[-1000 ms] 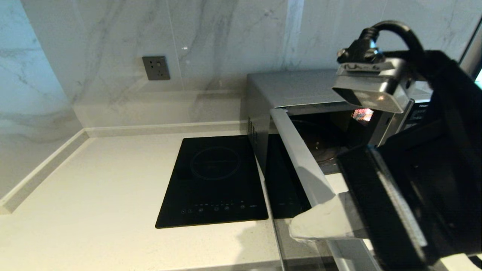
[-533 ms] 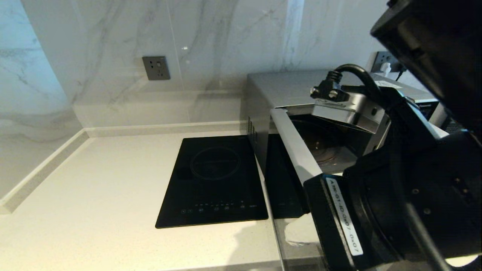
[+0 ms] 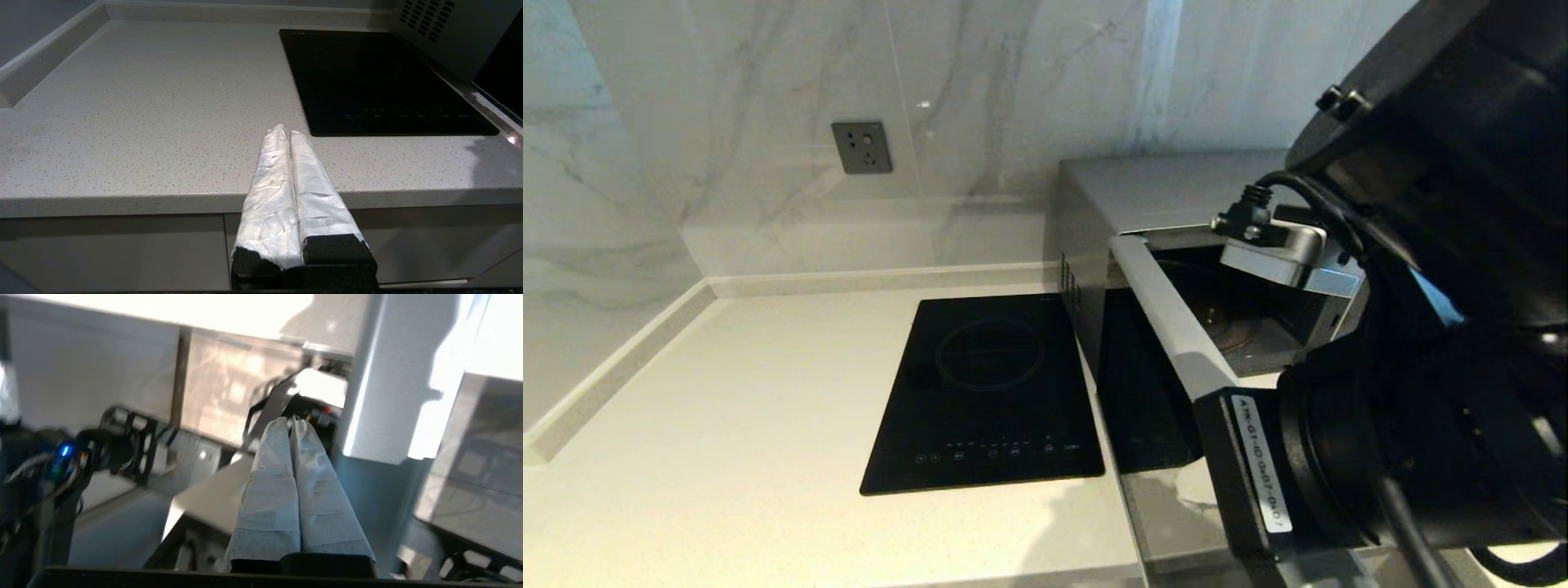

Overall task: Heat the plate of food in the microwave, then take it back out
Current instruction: Close the microwave oven

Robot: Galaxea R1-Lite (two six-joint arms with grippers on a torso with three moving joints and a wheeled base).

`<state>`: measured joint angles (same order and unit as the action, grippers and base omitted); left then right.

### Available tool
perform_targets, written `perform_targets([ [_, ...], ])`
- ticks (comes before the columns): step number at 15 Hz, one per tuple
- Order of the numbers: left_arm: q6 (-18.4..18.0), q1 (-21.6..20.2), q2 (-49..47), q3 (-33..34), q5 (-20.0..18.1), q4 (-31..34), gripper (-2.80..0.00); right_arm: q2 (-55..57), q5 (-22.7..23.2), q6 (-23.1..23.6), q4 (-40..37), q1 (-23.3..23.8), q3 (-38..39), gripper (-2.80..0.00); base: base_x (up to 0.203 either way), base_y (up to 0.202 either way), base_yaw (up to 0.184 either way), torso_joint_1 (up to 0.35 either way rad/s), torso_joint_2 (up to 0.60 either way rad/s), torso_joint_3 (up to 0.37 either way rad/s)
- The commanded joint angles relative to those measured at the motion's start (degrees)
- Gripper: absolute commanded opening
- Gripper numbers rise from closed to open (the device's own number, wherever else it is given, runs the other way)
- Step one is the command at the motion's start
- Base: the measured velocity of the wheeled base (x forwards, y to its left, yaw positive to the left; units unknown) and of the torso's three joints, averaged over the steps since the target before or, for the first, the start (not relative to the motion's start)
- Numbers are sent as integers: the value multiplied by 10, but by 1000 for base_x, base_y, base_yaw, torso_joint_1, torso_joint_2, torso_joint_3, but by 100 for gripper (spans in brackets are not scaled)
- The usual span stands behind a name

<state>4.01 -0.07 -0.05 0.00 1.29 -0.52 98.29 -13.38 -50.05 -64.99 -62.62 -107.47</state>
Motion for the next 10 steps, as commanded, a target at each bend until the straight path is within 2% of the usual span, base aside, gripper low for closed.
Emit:
perform_targets([
  [1, 0, 0, 0, 0, 0, 0, -280, -8, -12, -3, -4, 3, 2, -280, 0, 0, 0, 0, 0, 0],
  [6, 0, 0, 0, 0, 0, 0, -280, -27, -30, -4, -45, 24, 0, -280, 0, 0, 0, 0, 0, 0],
  [10, 0, 0, 0, 0, 0, 0, -280, -40, -33, -4, -69, 59, 2, -280, 0, 0, 0, 0, 0, 0],
])
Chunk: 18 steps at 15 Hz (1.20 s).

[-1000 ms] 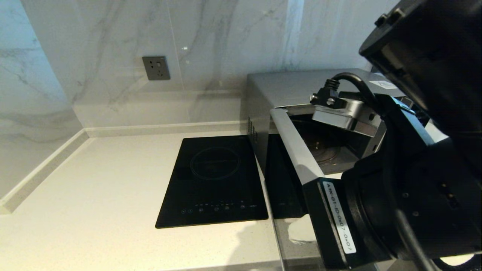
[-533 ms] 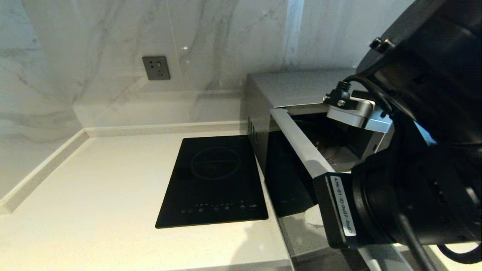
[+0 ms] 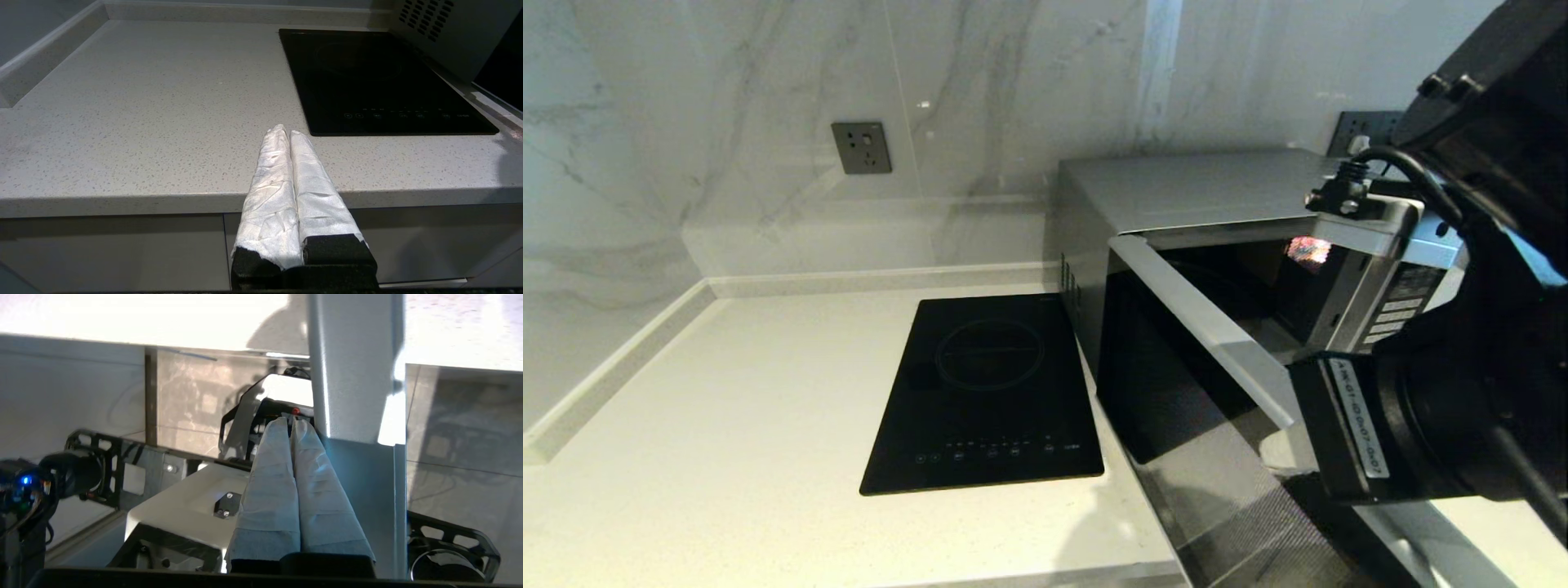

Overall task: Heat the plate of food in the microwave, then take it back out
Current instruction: Close the microwave oven

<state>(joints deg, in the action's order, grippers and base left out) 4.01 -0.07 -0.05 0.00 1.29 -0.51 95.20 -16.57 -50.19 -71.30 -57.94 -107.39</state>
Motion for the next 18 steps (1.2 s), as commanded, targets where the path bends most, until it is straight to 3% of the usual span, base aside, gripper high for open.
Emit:
perform_targets([
  [1, 0, 0, 0, 0, 0, 0, -280, -12, -1, -3, -6, 19, 3, -280, 0, 0, 0, 0, 0, 0],
  [5, 0, 0, 0, 0, 0, 0, -280, -20, -1, -3, -6, 42, 19, -280, 0, 0, 0, 0, 0, 0],
  [8, 0, 0, 0, 0, 0, 0, -280, -15, -5, -31, -25, 69, 20, -280, 0, 0, 0, 0, 0, 0],
  [18, 1, 0, 0, 0, 0, 0, -280, 11, -7, -32, -23, 210, 0, -280, 0, 0, 0, 0, 0, 0],
])
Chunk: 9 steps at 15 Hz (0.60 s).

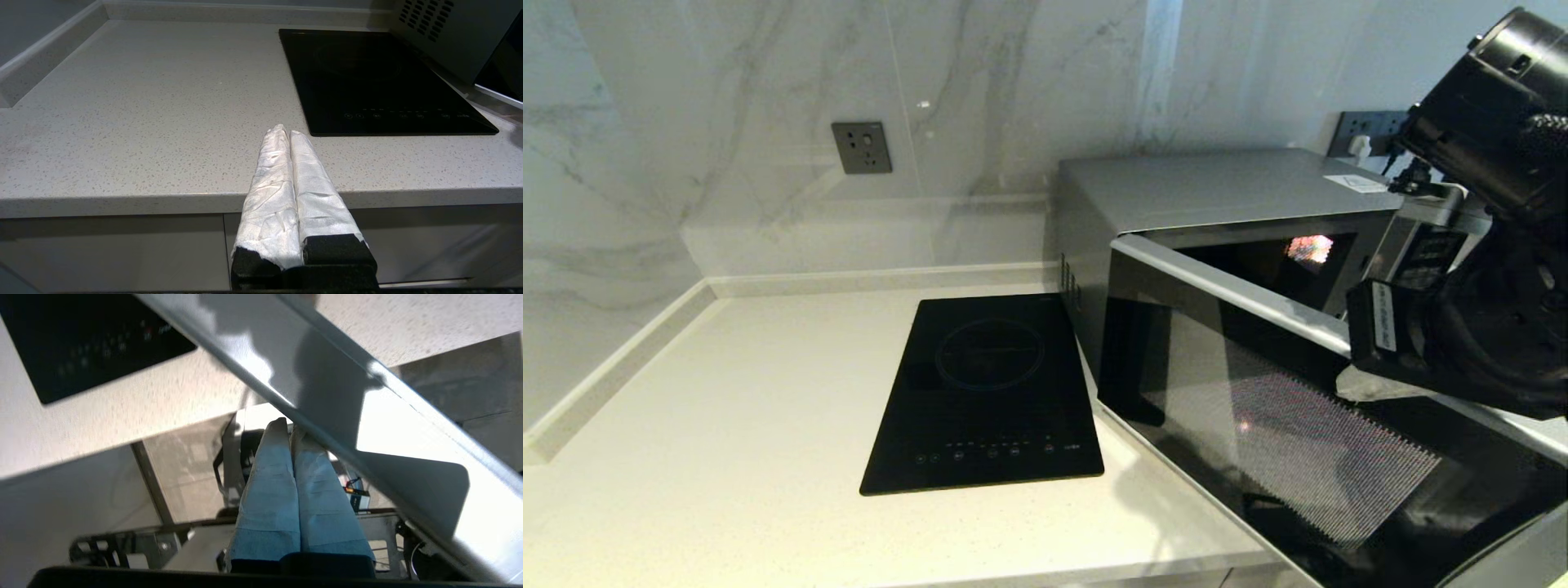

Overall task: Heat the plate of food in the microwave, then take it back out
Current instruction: Close the microwave oven

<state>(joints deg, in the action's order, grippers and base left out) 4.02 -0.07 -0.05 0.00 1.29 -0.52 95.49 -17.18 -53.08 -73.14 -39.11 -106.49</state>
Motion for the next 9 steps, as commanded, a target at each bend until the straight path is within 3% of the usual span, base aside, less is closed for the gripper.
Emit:
perform_targets([
  [1, 0, 0, 0, 0, 0, 0, -280, 9, -2, -3, -4, 33, -13, -280, 0, 0, 0, 0, 0, 0],
  [9, 0, 0, 0, 0, 0, 0, -280, 39, -36, -3, 54, 110, -18, -280, 0, 0, 0, 0, 0, 0],
])
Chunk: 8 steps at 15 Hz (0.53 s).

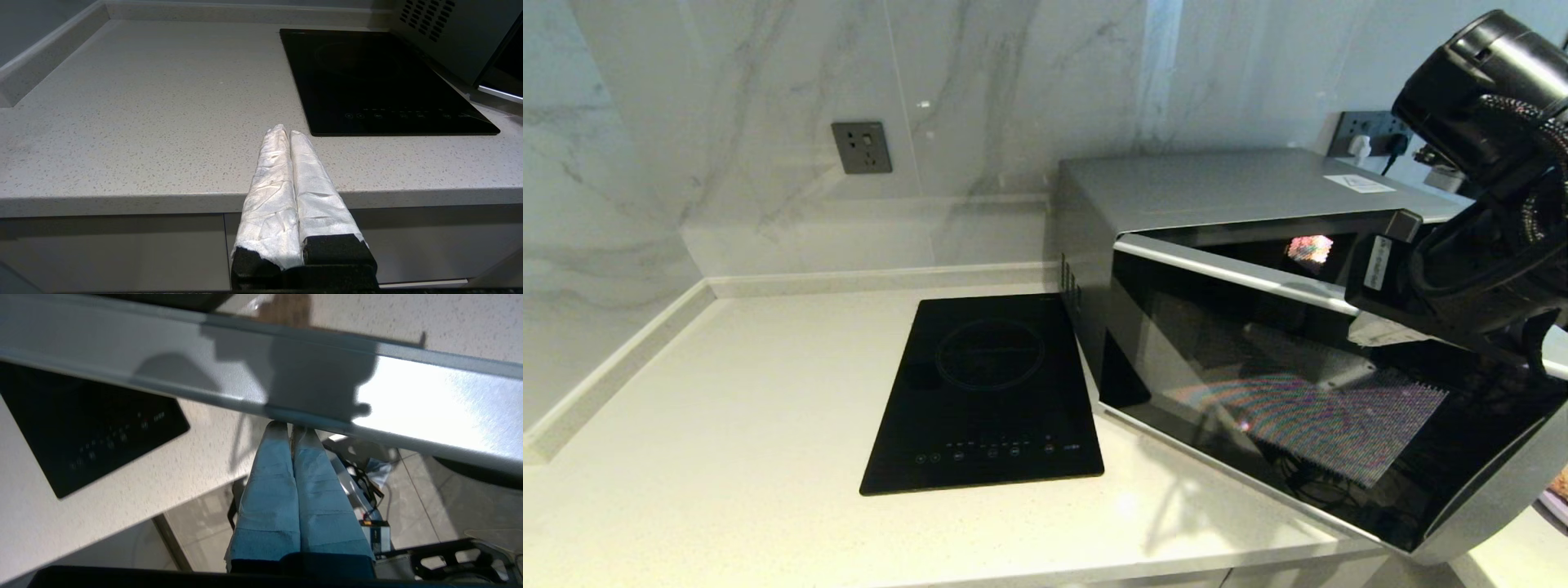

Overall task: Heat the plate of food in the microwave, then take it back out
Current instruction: Close the microwave oven

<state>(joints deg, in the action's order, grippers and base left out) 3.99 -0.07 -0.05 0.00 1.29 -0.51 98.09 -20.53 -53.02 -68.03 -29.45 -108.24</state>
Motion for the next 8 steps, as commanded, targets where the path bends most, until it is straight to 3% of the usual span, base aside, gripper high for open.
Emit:
perform_targets([
  [1, 1, 0, 0, 0, 0, 0, -280, 19, -2, -3, 13, 24, -1, -280, 0, 0, 0, 0, 0, 0],
  [8, 1, 0, 0, 0, 0, 0, -280, 69, -2, 34, 170, 87, -1, -280, 0, 0, 0, 0, 0, 0],
])
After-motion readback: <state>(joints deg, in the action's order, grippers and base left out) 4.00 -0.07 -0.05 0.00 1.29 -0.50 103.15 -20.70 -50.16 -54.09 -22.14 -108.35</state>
